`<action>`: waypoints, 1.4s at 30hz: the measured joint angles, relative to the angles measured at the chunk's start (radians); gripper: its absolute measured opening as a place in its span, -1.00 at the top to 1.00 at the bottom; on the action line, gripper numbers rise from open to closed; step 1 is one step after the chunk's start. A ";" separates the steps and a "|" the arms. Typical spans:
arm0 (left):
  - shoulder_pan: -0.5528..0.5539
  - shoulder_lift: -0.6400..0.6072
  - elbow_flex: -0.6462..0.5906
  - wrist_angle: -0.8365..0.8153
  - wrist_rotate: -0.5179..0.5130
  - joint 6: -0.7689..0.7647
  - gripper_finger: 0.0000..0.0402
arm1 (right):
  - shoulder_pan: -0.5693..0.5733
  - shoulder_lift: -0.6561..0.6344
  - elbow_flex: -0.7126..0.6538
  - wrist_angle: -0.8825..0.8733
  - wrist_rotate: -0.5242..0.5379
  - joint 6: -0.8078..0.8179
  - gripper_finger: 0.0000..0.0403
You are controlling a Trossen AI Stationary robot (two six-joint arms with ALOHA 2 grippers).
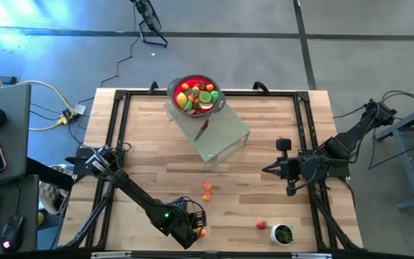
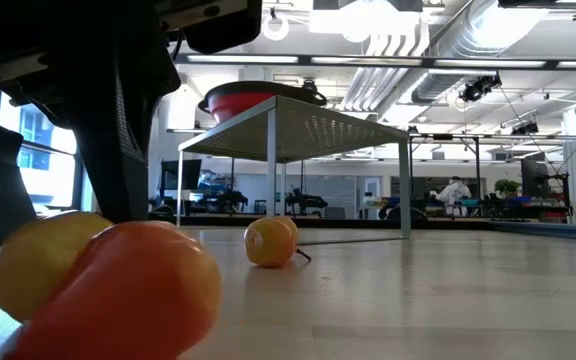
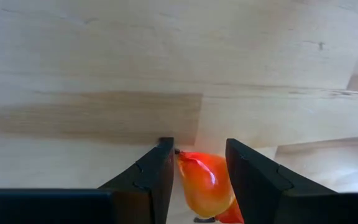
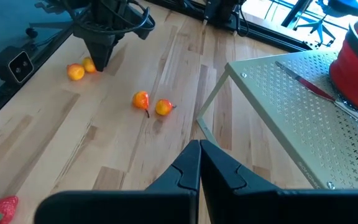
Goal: Pick & Place Fruit
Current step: Put the orange pear into the red strainer on the shelf
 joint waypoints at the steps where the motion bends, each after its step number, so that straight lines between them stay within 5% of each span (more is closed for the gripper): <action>1: 0.000 0.000 0.000 -0.001 0.000 0.000 0.29 | 0.000 0.000 0.000 0.000 0.000 0.000 0.99; 6: 0.000 0.000 0.000 -0.027 0.000 0.000 0.37 | 0.000 0.000 0.000 0.000 0.000 0.000 0.99; 16: 0.000 0.000 0.000 -0.100 -0.027 0.000 0.96 | 0.000 0.000 0.000 0.000 0.000 0.000 0.99; 42: 0.000 -0.029 0.000 -0.116 -0.207 0.142 1.00 | 0.000 0.000 0.000 -0.001 0.000 0.001 0.99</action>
